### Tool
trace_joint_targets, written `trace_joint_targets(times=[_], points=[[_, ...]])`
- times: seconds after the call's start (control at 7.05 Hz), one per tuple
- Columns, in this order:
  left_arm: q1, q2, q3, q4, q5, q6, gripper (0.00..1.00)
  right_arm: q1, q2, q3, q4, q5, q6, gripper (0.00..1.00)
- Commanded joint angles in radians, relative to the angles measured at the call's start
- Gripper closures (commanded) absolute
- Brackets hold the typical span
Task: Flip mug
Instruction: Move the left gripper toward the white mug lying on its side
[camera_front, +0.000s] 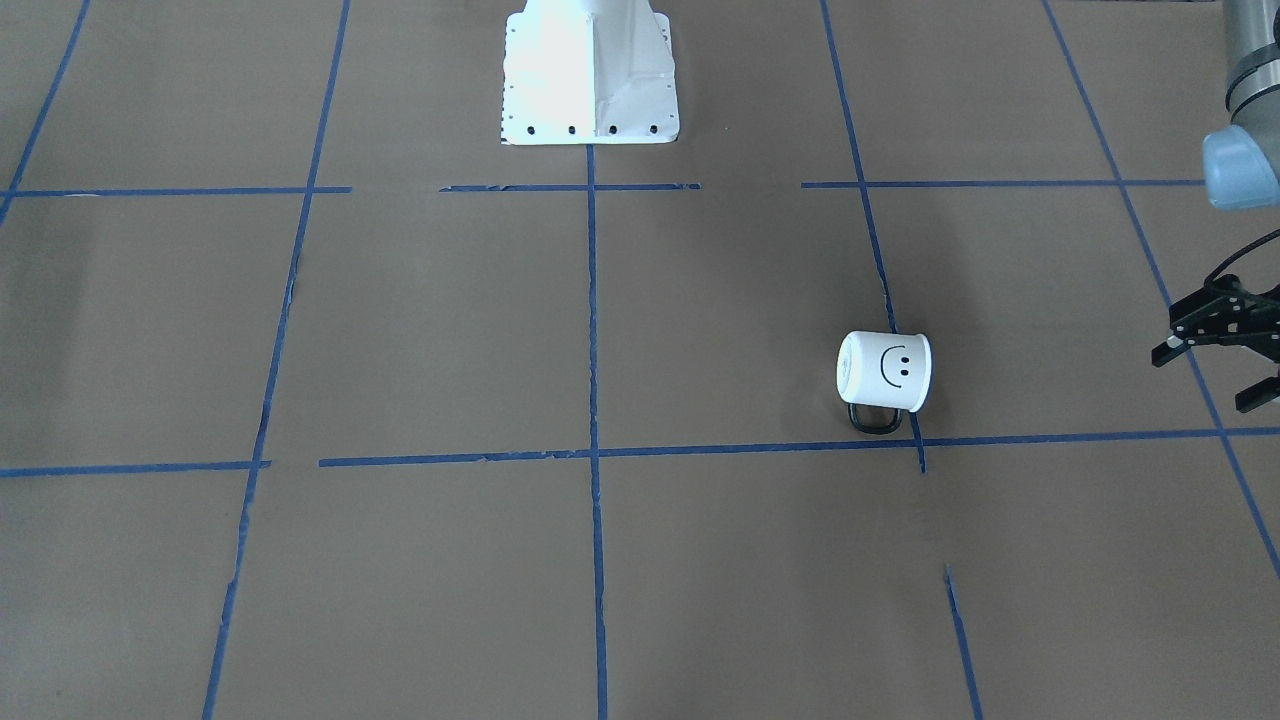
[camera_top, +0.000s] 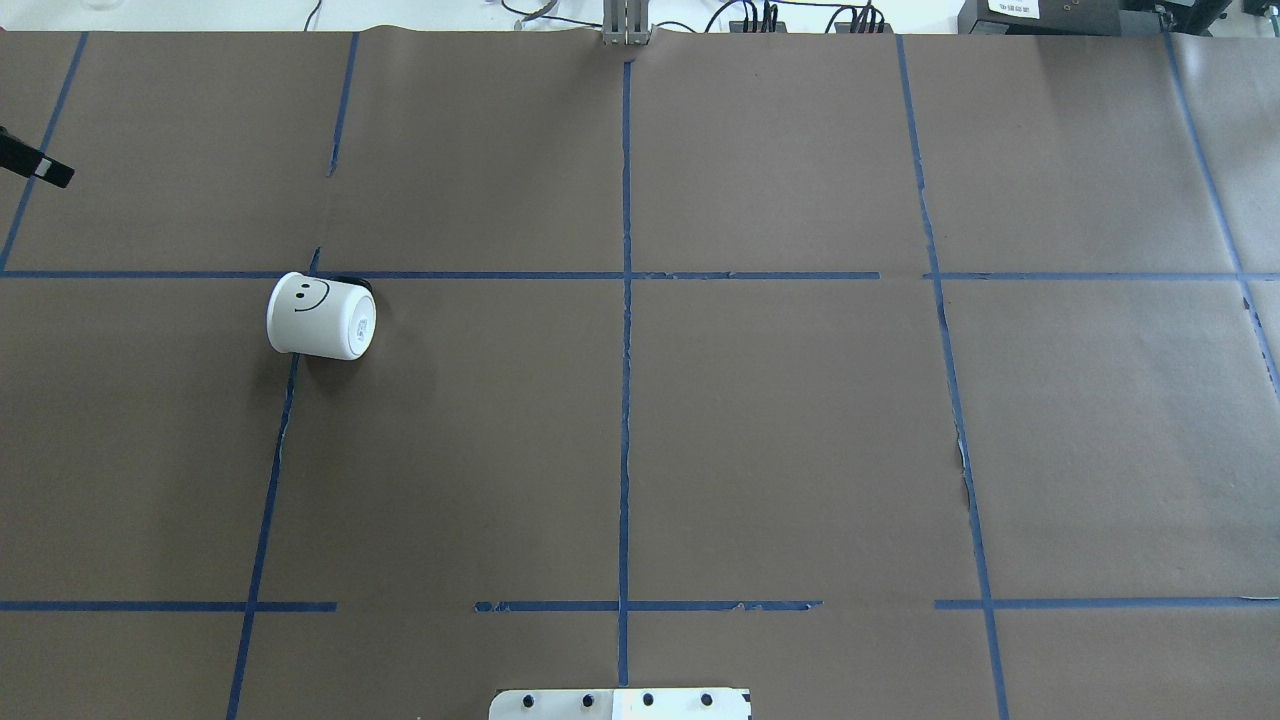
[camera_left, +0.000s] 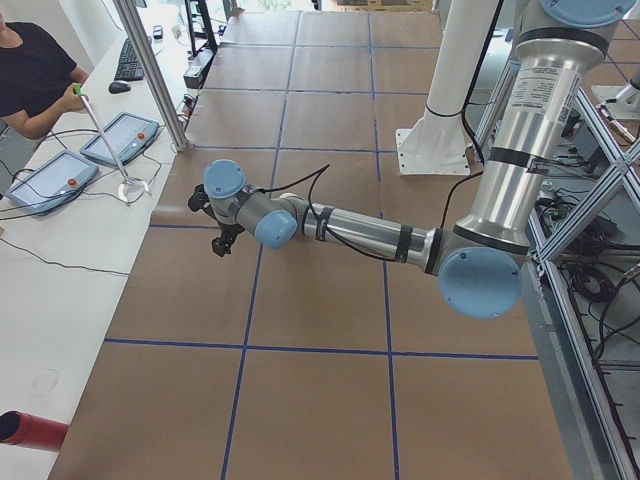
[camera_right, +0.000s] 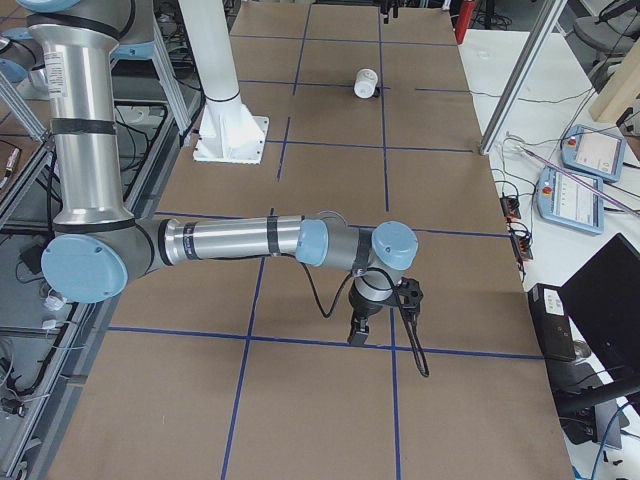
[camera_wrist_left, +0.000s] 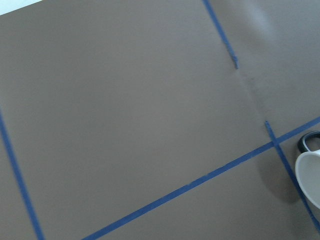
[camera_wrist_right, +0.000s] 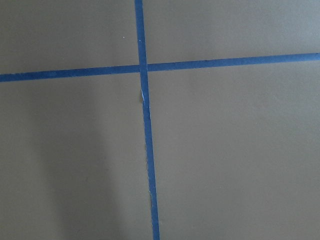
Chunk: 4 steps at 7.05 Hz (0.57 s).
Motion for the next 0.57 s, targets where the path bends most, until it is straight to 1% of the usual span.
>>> trace_joint_targets(times=[0.0, 0.14, 0.28, 0.43], points=[[0.114, -0.001, 0.118, -0.301, 0.001, -0.249, 0.00, 0.000, 0.000, 0.000, 0.000, 0.000, 0.000, 0.00], [0.133, -0.001, 0.120, -0.372, 0.003, -0.409, 0.00, 0.000, 0.000, 0.000, 0.000, 0.000, 0.000, 0.00], [0.147, -0.002, 0.119, -0.413, 0.001, -0.578, 0.00, 0.000, 0.000, 0.000, 0.000, 0.000, 0.000, 0.00], [0.153, -0.004, 0.132, -0.453, -0.003, -0.680, 0.00, 0.000, 0.000, 0.000, 0.000, 0.000, 0.000, 0.00]])
